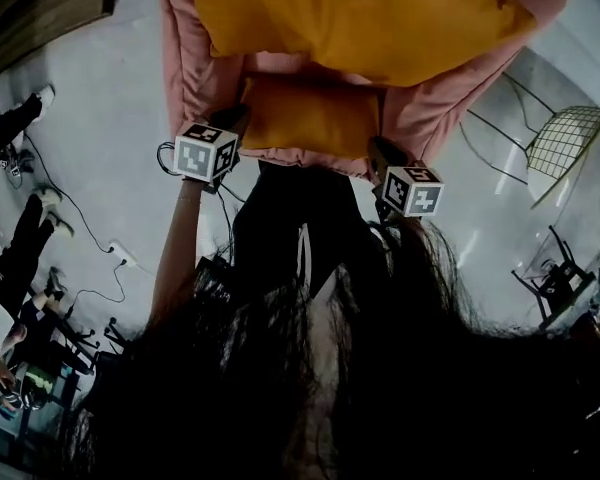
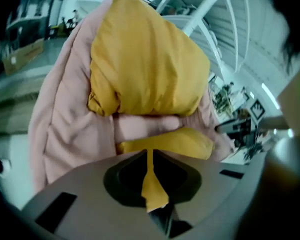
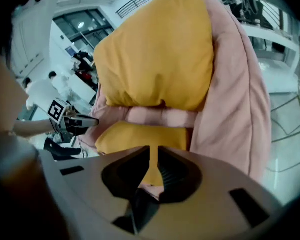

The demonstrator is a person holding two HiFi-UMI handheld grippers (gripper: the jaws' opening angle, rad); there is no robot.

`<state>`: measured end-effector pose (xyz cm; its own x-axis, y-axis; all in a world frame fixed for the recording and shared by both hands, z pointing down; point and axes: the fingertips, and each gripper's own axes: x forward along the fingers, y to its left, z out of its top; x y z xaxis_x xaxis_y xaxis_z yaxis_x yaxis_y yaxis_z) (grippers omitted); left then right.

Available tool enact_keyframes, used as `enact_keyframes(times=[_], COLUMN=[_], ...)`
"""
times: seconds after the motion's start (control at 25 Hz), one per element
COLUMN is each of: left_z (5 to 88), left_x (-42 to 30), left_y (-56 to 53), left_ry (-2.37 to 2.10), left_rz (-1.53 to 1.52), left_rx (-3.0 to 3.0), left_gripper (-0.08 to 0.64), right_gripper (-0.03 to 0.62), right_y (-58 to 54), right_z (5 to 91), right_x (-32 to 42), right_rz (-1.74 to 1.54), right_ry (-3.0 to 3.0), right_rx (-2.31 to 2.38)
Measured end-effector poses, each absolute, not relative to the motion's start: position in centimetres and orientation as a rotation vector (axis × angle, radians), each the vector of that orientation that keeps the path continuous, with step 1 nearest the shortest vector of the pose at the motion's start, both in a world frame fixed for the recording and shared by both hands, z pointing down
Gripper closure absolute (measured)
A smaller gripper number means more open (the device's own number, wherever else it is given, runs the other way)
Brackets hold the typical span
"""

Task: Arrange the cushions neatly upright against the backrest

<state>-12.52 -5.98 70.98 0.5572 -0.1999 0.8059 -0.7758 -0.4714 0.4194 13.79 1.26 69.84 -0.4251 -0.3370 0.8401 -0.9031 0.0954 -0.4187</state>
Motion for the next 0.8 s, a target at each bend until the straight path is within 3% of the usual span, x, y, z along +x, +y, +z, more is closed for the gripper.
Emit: enact_keyframes(times=[0.08, 0.12, 0.16, 0.2, 0.24, 0.56, 0.64, 0.72, 0.8], left_z=[71.5, 71.7, 72.0, 72.6, 73.3, 77.9, 78.3, 78.2, 77.9], left_x=[-14.1, -14.6, -15.1, -15.3, -15.5, -16.7, -16.6, -15.9, -15.3], left_y=[-3.2, -1.8, -0.5, 0.9, 2.1, 2.9, 3.0, 3.3, 3.2], left_ry=[-0.791, -0.778, -0.751, -0.715, -0.678, -0.756, -0.749, -0.697, -0.663], left_rz=[1.077, 1.148, 1.198, 1.228, 1.246, 1.464, 1.497, 1.486, 1.465], left_rx=[2.045, 2.066, 2.066, 2.049, 2.024, 1.941, 1.934, 1.951, 1.964], left_gripper=[0.531, 0.527, 0.488, 0.356, 0.262, 0.265, 0.281, 0.384, 0.408], right_gripper=[0.550, 0.509, 0.371, 0.339, 0.339, 0.343, 0.411, 0.493, 0.534], right_y=[2.8, 3.5, 4.3, 5.3, 6.2, 8.0, 7.7, 7.5, 7.3], right_z=[69.3, 69.1, 69.2, 69.6, 70.5, 76.2, 76.4, 76.1, 75.7], right_x=[14.0, 14.0, 14.0, 14.0, 14.1, 16.2, 16.2, 16.0, 16.1], right_rz=[1.224, 1.187, 1.166, 1.161, 1.162, 1.058, 1.025, 1.006, 1.028], right_ry=[-1.821, -1.816, -1.807, -1.792, -1.772, -1.526, -1.494, -1.493, -1.519], right_rx=[1.167, 1.138, 1.108, 1.078, 1.053, 1.101, 1.108, 1.106, 1.117])
